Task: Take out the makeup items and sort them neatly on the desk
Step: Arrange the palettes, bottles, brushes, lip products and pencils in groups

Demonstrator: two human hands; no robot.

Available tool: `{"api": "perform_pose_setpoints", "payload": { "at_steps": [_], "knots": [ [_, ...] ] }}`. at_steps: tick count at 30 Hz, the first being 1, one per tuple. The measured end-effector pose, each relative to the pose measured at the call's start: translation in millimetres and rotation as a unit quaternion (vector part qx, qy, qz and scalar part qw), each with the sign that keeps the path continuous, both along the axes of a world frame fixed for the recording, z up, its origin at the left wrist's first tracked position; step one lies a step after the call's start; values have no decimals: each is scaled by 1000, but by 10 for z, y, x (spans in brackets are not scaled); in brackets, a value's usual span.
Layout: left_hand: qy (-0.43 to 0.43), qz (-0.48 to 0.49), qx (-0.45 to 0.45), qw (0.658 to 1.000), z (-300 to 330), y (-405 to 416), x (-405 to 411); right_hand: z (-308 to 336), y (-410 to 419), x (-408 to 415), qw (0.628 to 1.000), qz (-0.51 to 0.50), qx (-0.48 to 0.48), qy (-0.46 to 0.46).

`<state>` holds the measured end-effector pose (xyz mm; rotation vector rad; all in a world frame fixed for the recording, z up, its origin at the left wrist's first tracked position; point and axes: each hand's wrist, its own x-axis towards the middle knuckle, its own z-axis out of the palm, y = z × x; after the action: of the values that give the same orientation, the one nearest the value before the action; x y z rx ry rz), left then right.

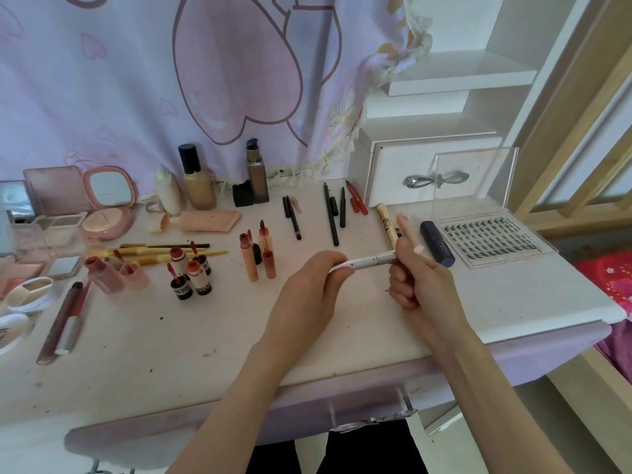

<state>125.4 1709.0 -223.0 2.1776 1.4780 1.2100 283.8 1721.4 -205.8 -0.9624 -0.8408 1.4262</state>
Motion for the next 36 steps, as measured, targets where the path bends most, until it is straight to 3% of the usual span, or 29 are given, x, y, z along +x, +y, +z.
{"api": "perform_pose_setpoints", "payload": {
  "at_steps": [6,9,14,20,22,27,33,36],
  "knots": [
    [-59,21,-8,998,27,12,-18,74,-21,-101,995,5,98,-19],
    [-95,27,-23,995,26,28,-44,108,-17,-148,995,11,83,-48],
    [-28,-21,-103,994,-25,23,-27,111,-8,-135,990,-3,60,-126],
    [57,1,-44,997,-41,21,-33,58,22,-96,996,-8,41,-73],
    [65,1,-48,997,-44,34,-35,41,39,-93,996,-16,38,-79],
    [37,-8,-80,996,-52,11,-34,15,77,-73,981,-24,26,-192],
    [42,27,-58,997,-40,30,-46,16,91,-62,999,25,16,-41],
    [50,18,-57,997,-44,23,-45,-6,65,-56,980,31,18,-195]
  ]
}}
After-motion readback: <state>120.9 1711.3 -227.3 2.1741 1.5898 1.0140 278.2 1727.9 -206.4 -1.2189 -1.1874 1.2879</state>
